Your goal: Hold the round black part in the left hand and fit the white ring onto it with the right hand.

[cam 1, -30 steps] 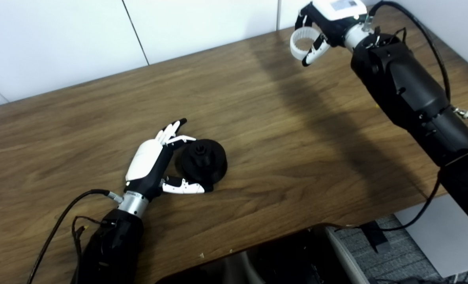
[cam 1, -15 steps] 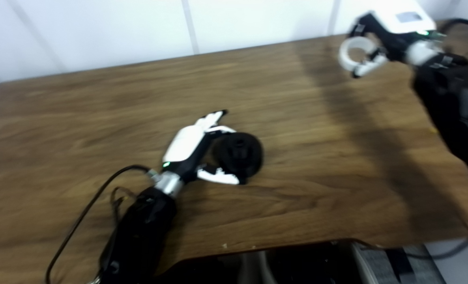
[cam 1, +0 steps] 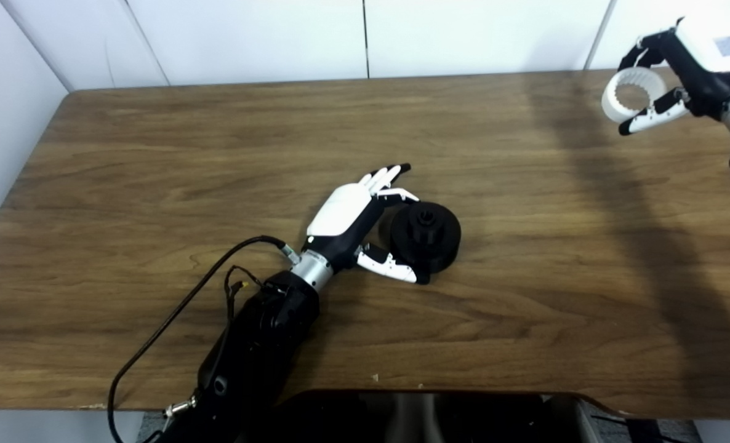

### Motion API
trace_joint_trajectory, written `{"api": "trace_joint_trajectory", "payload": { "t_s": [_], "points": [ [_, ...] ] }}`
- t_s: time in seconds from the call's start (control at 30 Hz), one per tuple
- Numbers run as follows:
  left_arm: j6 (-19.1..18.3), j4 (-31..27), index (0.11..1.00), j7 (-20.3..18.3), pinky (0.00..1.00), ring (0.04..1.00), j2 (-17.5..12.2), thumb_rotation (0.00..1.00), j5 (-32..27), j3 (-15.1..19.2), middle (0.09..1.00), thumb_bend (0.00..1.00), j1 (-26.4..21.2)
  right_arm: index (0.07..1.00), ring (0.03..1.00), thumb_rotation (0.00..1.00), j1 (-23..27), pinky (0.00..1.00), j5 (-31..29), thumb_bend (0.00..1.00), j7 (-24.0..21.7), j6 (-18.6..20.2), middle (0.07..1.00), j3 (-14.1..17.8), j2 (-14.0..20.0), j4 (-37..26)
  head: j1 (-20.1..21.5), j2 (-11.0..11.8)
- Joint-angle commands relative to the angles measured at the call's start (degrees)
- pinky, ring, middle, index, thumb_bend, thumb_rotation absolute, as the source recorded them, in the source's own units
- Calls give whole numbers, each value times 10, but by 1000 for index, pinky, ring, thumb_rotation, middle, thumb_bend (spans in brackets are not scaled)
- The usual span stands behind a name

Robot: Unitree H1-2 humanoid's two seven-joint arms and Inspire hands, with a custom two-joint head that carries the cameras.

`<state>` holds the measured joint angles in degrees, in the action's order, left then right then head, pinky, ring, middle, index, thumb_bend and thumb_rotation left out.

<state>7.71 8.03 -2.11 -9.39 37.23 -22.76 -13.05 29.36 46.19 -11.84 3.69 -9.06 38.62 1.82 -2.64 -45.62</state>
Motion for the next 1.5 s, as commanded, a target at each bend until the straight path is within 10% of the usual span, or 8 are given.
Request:
{"api": "trace_joint_trajectory", "payload": {
  "t_s": [0.0,1.47],
  "points": [
    [-4,4,632,-5,1000,1000,-1,338,16,-10,1000,1000,-5,493,648,146,17,861,-11,516,0,-6,542,12,5,-31,0,-1],
    [-6,5,631,-8,1000,1000,-2,307,13,-10,1000,1000,-10,493,658,150,-96,810,-40,516,-113,-2,524,-10,-114,-315,14,-2]
  ]
}}
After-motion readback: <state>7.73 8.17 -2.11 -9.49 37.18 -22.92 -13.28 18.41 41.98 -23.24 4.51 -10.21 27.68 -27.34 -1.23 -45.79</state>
